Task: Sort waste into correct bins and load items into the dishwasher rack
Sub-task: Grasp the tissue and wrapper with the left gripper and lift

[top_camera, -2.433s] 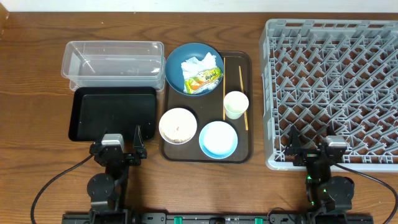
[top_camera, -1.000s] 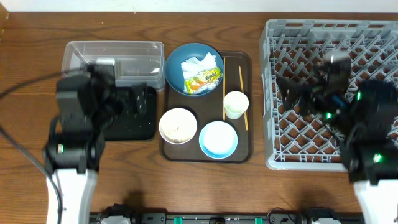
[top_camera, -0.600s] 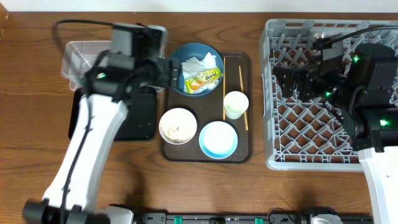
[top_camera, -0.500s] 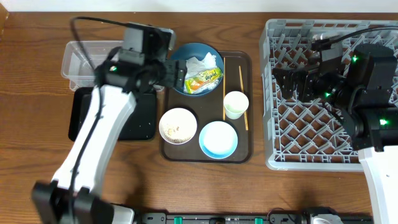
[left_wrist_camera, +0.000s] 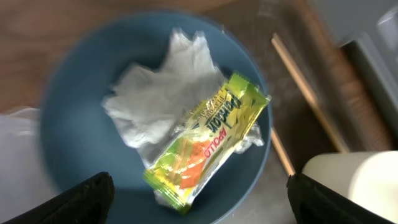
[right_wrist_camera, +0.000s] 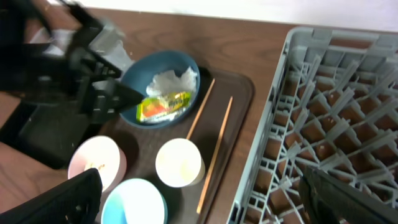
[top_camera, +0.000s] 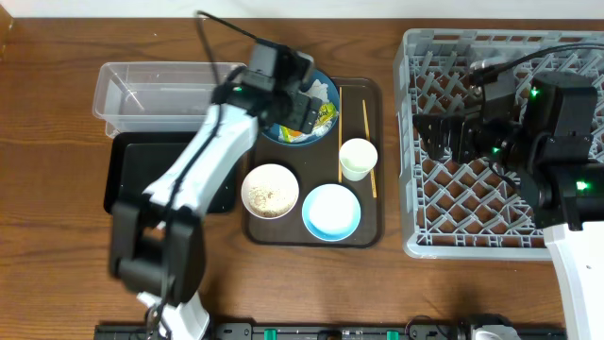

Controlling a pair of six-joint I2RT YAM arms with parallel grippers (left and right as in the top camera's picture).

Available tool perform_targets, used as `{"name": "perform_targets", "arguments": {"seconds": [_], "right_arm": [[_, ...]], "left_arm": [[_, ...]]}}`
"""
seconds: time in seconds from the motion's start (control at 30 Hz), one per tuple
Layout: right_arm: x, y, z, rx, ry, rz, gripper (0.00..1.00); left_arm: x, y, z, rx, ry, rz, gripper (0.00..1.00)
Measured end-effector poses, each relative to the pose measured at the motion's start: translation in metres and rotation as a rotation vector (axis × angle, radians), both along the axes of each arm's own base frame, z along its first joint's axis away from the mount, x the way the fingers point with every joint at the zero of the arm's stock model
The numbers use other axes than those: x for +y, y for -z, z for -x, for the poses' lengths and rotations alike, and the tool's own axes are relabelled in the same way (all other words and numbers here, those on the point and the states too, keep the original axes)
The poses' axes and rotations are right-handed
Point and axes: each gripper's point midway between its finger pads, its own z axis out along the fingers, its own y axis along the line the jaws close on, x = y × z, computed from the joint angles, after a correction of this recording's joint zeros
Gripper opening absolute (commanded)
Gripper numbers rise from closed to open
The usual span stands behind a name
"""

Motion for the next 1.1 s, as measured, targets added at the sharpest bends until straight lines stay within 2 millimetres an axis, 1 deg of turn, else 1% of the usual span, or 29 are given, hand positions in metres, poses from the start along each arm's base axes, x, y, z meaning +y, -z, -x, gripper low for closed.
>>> {"name": "perform_targets", "arguments": {"seconds": [0.03, 0.07, 0.1, 0.13, 0.2, 0.27, 0.33, 0.37, 0.43, 0.53, 0.67, 0.77, 0.83, 1.03, 1.07, 1.1], "right_arm": [[0.000, 0.002, 0.001, 0.006, -0.002, 0.005, 0.99], [-0.001, 0.003, 0.002, 0.010, -0.004, 0.010, 0.99], [-0.001, 0.003, 0.002, 0.011, -0.006, 0.014, 0.99], [-0.001, 0.004, 0.003, 0.010, -0.009, 0.019, 0.99], [-0.001, 0.004, 0.003, 0.008, -0.013, 0.023, 0.99], [-0.001, 0.003, 0.003, 0.005, -0.015, 0.025, 0.99], [-0.001, 0.003, 0.003, 0.004, -0.016, 0.027, 0.99], [-0.001, 0.004, 0.003, 0.004, -0.018, 0.029, 0.99], [-0.002, 0.004, 0.003, 0.006, -0.018, 0.034, 0.99], [-0.003, 0.007, 0.005, 0.019, -0.014, 0.043, 0.99], [-0.006, 0.011, 0.007, 0.034, -0.008, 0.058, 0.99], [-0.006, 0.012, 0.007, 0.036, -0.006, 0.063, 0.99], [-0.007, 0.012, 0.008, 0.038, -0.006, 0.066, 0.99], [-0.008, 0.013, 0.008, 0.038, -0.004, 0.073, 0.99], [-0.008, 0.013, 0.008, 0.038, -0.003, 0.074, 0.99], [-0.008, 0.013, 0.008, 0.038, -0.003, 0.074, 0.99]], "left_arm": [[-0.001, 0.010, 0.000, 0.039, 0.002, -0.019, 0.91], [-0.001, 0.016, -0.002, 0.064, 0.000, -0.032, 0.91], [-0.001, 0.019, -0.005, 0.086, -0.001, -0.048, 0.92], [-0.002, 0.018, -0.010, 0.096, -0.002, -0.058, 0.92], [-0.004, 0.007, -0.025, 0.086, -0.003, -0.065, 0.93], [-0.009, -0.015, -0.044, 0.033, 0.002, -0.066, 0.93], [-0.012, -0.032, -0.056, -0.010, 0.008, -0.063, 0.94], [-0.013, -0.037, -0.060, -0.026, 0.014, -0.065, 0.94], [-0.013, -0.035, -0.064, -0.028, 0.024, -0.077, 0.94], [-0.012, -0.008, -0.061, 0.029, 0.040, -0.112, 0.94], [-0.009, 0.047, -0.059, 0.128, 0.055, -0.164, 0.94], [-0.007, 0.075, -0.055, 0.178, 0.064, -0.185, 0.95], [-0.007, 0.084, -0.053, 0.195, 0.066, -0.191, 0.95], [-0.007, 0.098, -0.053, 0.210, 0.069, -0.197, 0.95], [-0.007, 0.101, -0.053, 0.214, 0.069, -0.198, 0.93], [-0.007, 0.105, -0.053, 0.220, 0.069, -0.200, 0.84]]}}
